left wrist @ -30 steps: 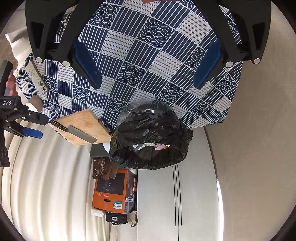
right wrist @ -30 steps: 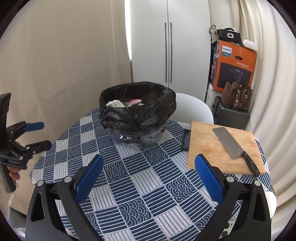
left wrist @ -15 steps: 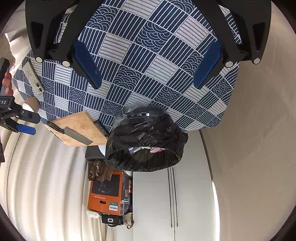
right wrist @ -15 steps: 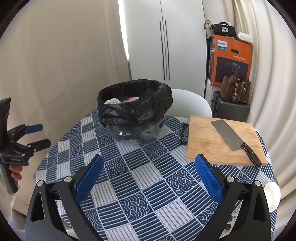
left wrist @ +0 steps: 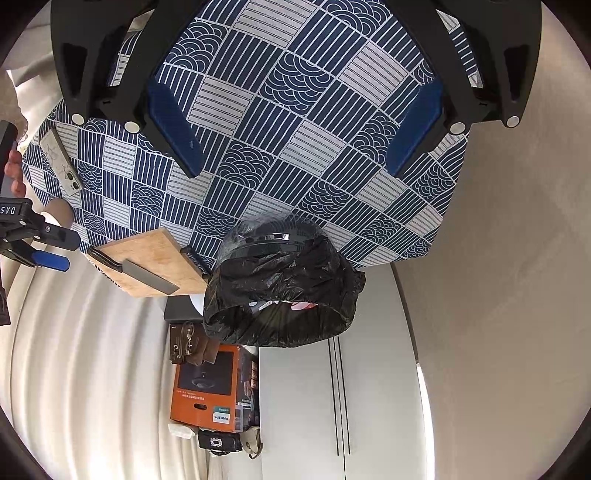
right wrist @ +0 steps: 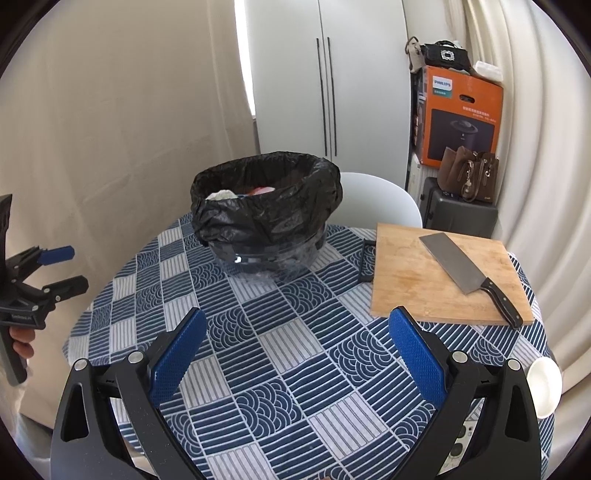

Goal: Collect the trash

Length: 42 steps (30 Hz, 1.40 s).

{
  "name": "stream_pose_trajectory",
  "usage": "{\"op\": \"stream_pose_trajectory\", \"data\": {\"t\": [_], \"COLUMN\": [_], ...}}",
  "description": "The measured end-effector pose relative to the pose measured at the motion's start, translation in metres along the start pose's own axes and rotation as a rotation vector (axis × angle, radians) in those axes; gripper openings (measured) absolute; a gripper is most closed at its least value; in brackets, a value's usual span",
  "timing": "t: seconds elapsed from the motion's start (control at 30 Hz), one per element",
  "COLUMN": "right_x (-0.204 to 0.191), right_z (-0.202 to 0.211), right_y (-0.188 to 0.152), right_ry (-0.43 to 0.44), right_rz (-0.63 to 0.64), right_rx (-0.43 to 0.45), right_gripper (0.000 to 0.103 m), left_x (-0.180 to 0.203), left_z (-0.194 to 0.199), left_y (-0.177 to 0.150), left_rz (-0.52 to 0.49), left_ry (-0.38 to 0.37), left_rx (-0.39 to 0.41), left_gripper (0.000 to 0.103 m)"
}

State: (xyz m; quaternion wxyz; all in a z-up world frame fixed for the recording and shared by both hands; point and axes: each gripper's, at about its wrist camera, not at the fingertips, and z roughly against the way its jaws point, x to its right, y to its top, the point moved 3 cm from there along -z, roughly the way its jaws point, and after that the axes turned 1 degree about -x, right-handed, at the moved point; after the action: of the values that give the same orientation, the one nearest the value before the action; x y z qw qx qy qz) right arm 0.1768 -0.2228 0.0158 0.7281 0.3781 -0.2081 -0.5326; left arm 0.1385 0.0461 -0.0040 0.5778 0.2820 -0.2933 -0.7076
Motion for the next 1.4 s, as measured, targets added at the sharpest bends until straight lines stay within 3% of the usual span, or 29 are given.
{"op": "stream_pose_trajectory", "data": {"t": [0.27, 1.4], "right_x": [0.002, -0.011], "right_z": [-0.001, 0.006], "right_y": [-0.003, 0.000], "right_ry": [-0.005, -0.013], "right_rz": [-0.013, 0.039], "right_rx": [-0.005, -0.017], "right_gripper": [0.095, 0.095], "left_x": [-0.001, -0.015], "left_z": [-0.005, 0.008], "left_y": [-0.005, -0.014], "left_rz": [0.006, -0.001], "left_ry": [0.013, 0.035], "left_rx": [-0.032, -0.027], "left_gripper": [0.097, 0.097]}}
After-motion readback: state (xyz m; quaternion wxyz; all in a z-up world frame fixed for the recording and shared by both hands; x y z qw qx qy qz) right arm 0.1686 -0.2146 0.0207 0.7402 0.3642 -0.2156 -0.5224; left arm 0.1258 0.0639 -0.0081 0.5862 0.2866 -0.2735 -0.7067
